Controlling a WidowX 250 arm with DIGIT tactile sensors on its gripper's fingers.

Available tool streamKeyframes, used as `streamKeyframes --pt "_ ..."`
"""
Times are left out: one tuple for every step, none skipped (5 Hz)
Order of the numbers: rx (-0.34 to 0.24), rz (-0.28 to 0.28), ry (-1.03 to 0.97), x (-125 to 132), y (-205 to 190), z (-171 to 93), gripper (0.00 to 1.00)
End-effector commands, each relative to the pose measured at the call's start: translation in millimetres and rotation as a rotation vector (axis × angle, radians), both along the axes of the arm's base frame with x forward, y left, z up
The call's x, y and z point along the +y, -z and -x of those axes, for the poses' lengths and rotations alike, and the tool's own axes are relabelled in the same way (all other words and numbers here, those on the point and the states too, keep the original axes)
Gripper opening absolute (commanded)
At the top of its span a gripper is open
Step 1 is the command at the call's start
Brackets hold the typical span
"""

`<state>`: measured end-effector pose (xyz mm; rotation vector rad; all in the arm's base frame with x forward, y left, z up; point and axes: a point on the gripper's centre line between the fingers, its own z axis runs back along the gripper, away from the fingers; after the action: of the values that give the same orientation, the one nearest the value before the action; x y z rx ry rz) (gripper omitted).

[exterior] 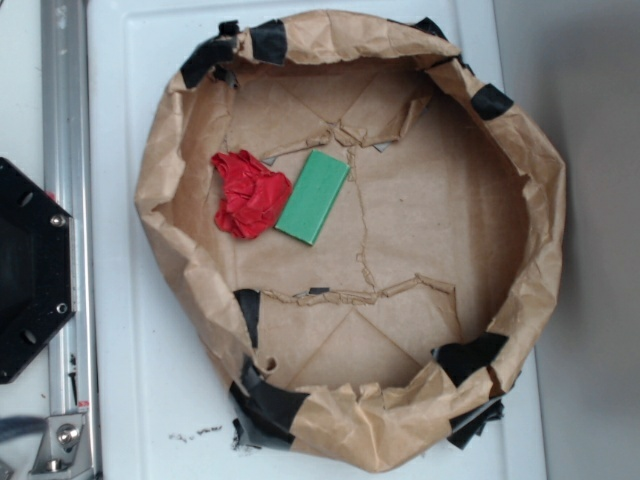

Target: Grab the red paper.

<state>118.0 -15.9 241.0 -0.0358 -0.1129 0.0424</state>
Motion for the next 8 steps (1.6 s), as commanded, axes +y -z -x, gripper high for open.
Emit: streamKeyframes --pt "-0.085 0.092 0.136 26 43 -92 1.00" --pt "-0.030 0.045 0.221 42 95 -113 1.00" --pt "0.082 -0.048 0.261 46 145 -104 1.00" --pt "0.082 -0.048 0.261 46 145 -104 1.00" --pt "0.082 -0.048 0.261 46 145 -104 1.00" --pt "0.082 -0.048 0.261 46 145 -104 1.00" --pt "0.104 -0.074 0.342 41 195 -114 1.00" --pt "0.094 -0.090 0.409 39 234 -116 1.00"
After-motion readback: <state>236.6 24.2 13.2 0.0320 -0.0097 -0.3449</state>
